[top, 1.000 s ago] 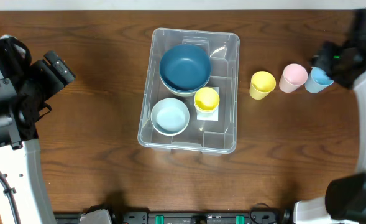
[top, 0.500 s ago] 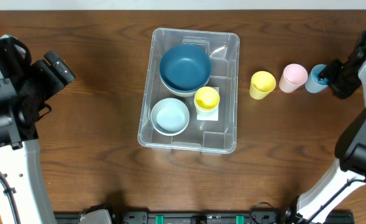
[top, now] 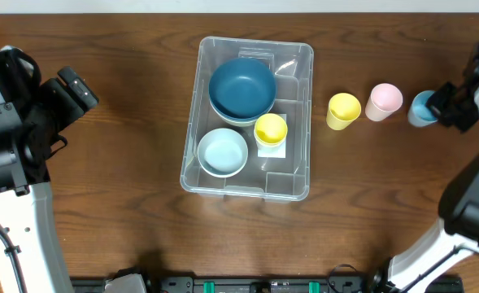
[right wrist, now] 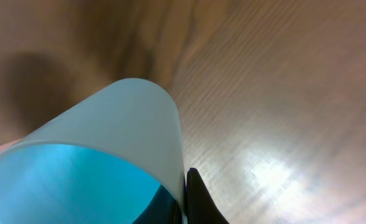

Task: Pack container
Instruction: 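Reach the right gripper to the blue cup and grip its rim, then carry the blue cup and nest it into the yellow cup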

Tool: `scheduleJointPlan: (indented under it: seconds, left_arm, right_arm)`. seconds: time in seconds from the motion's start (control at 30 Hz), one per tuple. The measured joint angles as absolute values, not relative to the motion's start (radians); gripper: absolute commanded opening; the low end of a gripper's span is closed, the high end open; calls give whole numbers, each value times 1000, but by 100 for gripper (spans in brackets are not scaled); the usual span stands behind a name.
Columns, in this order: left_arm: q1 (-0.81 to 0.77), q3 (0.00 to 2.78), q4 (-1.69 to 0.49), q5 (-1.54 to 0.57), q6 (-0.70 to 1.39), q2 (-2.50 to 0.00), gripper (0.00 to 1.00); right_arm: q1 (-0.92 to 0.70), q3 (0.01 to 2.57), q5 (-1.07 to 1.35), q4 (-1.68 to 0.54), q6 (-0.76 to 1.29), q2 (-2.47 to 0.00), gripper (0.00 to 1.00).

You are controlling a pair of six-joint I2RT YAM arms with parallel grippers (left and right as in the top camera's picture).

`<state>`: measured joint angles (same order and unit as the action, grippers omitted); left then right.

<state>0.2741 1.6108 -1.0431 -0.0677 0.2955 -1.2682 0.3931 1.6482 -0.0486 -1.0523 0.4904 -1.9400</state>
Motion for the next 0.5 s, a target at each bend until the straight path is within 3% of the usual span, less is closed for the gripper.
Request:
scheduleJointPlan:
  seconds: [0.2,0.33,0.5]
  left_arm:
    - [274,1611,-1043,-67,295,-1268,98]
    - [274,1611,-1043,-67,295,-1268,98]
    - [274,1611,-1043,-67,295,-1268,98]
  right_arm:
    - [318,1648,-56,-1056,482,-1664,1]
    - [104,1654,11,-1059,442,-1490,1]
    - [-178,1656,91,-1087,419,-1452,1]
